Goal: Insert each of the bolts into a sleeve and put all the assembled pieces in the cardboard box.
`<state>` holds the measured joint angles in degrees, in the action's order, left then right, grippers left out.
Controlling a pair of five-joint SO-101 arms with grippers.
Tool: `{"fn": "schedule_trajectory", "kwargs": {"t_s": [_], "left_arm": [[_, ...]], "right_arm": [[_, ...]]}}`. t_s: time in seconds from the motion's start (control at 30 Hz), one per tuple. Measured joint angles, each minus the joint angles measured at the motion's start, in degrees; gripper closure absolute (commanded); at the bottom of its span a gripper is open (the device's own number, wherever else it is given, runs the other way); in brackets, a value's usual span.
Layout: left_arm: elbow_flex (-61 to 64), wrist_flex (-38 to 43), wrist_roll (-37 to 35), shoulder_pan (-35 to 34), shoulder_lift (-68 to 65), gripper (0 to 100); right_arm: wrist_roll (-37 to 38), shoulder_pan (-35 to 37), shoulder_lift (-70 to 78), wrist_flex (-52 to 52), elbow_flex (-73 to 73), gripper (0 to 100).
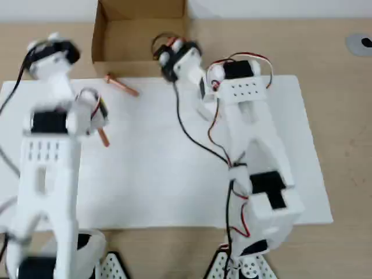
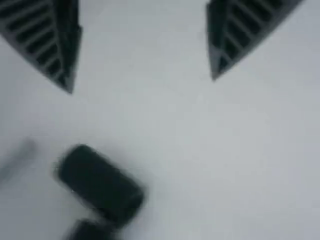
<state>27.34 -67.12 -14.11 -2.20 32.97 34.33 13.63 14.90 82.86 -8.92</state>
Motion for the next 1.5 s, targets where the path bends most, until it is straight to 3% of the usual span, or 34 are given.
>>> {"fn": "schedule_trajectory", "kwargs": {"t_s": [0.1, 0.2, 0.4, 0.63, 0.83, 1.5], "left_arm": [[13.01, 6.68, -1.67, -0.09, 13.36, 99], [23.47, 12.22, -1.93, -0.26, 27.25, 99], [37.19, 15.21, 0.18, -0.35, 51.08, 99], [46.51, 15.3, 0.18, -0.35, 68.31, 99], [50.46, 15.3, 1.67, -0.35, 70.51, 99], [52.84, 15.3, 2.73, -0.35, 70.86, 99]], "right_arm": [[11.87, -1.76, 5.54, 1.58, -2.9, 78.5], [17.49, -3.69, 10.64, 1.58, -8.44, 78.5], [18.99, -6.95, 19.25, 4.22, -24.79, 78.6], [18.99, -6.95, 27.78, 11.16, -36.84, 78.6], [19.25, -5.1, 30.59, 17.67, -38.86, 78.6], [27.08, -1.23, 30.59, 18.11, -38.86, 78.6]]}}
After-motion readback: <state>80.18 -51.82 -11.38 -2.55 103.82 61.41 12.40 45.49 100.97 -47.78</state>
